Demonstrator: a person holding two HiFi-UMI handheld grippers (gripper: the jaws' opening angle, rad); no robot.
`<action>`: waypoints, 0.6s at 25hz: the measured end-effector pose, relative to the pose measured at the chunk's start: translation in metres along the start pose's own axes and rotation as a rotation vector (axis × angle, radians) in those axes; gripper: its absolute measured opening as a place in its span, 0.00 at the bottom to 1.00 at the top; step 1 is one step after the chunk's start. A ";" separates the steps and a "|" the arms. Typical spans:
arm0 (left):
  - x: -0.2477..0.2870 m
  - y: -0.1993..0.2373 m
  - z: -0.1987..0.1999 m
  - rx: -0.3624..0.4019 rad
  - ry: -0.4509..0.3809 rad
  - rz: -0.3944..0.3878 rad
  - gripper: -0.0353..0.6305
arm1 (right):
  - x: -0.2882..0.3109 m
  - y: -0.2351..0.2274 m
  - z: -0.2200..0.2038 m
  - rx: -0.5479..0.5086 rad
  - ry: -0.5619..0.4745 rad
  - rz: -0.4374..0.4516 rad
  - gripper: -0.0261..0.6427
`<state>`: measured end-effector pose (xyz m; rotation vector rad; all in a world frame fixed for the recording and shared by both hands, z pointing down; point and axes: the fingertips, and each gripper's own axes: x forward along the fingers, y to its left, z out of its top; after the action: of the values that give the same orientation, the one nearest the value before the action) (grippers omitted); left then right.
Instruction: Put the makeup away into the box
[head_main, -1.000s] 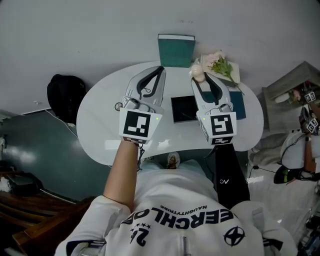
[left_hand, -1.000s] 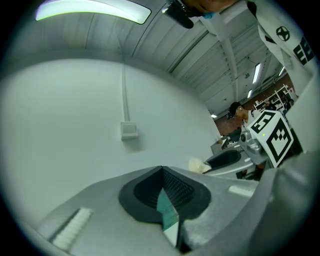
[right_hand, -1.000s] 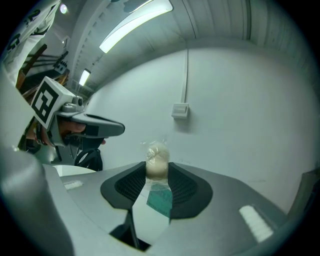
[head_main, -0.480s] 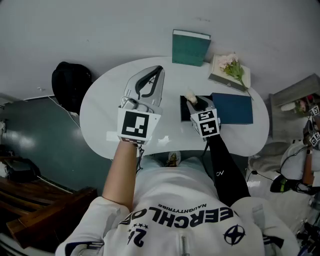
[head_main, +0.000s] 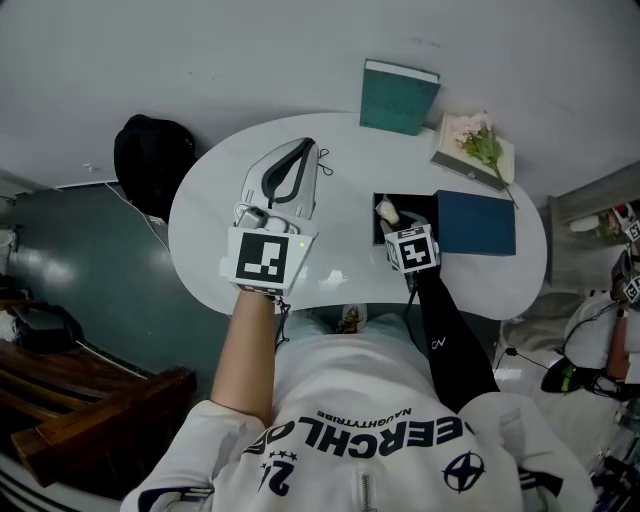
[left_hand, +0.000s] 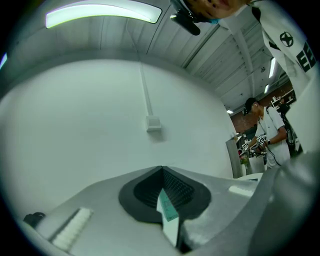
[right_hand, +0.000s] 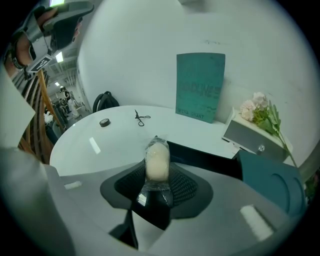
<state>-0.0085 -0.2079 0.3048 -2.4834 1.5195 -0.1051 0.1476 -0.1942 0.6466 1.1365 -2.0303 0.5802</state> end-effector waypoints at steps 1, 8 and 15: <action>-0.002 0.001 -0.001 0.000 0.003 0.004 0.06 | 0.000 0.001 0.000 0.005 -0.002 0.002 0.31; -0.002 0.002 -0.001 0.001 0.004 0.008 0.06 | 0.000 0.006 0.000 0.027 -0.008 0.028 0.35; -0.001 -0.005 0.001 -0.003 -0.003 -0.004 0.06 | -0.003 0.015 0.001 0.029 -0.027 0.071 0.46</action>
<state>-0.0049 -0.2048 0.3050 -2.4880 1.5152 -0.0999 0.1356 -0.1858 0.6436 1.0979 -2.0982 0.6349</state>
